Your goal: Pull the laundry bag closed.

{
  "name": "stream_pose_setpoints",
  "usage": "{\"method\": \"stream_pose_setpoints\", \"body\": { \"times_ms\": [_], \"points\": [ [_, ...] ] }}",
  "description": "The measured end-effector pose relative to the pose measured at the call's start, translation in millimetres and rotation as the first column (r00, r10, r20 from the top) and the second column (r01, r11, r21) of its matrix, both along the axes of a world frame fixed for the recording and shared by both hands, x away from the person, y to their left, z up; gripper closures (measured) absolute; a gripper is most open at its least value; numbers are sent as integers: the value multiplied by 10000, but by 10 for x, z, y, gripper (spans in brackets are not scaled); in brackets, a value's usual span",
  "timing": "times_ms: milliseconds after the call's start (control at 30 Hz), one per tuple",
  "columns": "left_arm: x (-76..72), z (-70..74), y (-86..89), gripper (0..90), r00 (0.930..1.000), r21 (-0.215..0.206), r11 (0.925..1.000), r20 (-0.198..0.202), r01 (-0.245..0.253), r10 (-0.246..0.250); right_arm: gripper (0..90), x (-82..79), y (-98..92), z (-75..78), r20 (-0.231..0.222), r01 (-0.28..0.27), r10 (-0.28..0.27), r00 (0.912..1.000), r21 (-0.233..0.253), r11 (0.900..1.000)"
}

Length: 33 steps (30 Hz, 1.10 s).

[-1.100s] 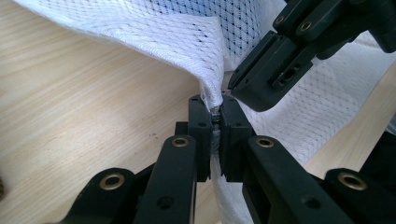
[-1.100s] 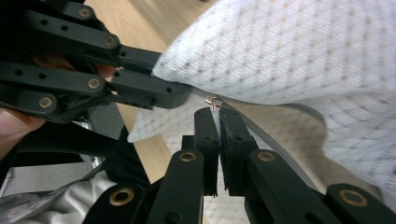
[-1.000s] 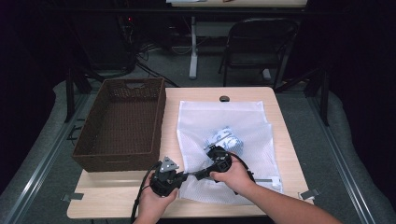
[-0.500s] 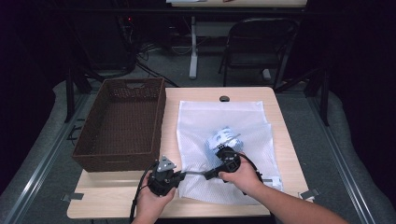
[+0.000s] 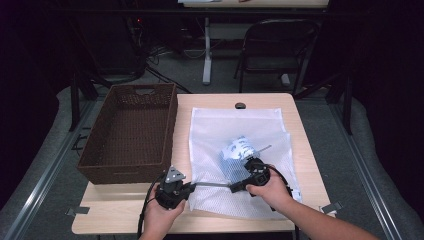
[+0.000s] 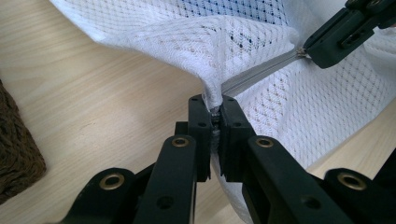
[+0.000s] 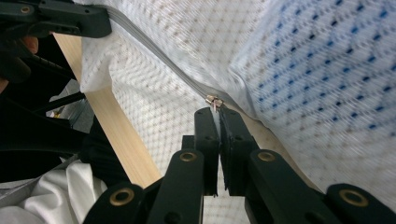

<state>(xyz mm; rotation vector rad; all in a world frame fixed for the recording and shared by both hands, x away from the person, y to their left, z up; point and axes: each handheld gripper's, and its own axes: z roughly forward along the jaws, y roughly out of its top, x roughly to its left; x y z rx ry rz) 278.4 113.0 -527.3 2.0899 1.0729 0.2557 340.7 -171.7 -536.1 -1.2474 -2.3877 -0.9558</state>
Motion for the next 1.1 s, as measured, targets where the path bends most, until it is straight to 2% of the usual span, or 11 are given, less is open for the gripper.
{"method": "stream_pose_setpoints", "body": {
  "times_ms": [400,467,600,700,1100],
  "points": [
    [10,1,62,854,9996,202,9994,-53,-293,294,865,-9,-190,-40,-67,288,-288,9996,25,9996],
    [16,-3,92,854,9989,172,9987,-64,-473,474,865,-5,-262,-50,-88,385,-385,9992,-12,9993],
    [26,6,133,854,9987,241,9986,-177,-475,480,865,1,-365,-62,-99,616,-617,9980,-75,9981],
    [22,-4,128,853,9977,104,9978,-174,-651,653,865,0,-411,-71,-71,730,-731,9973,-103,9973],
    [30,2,156,854,9980,255,9979,-197,-592,597,865,-27,-620,-94,-9,1080,-1080,9942,-155,9940]
  ]
}}
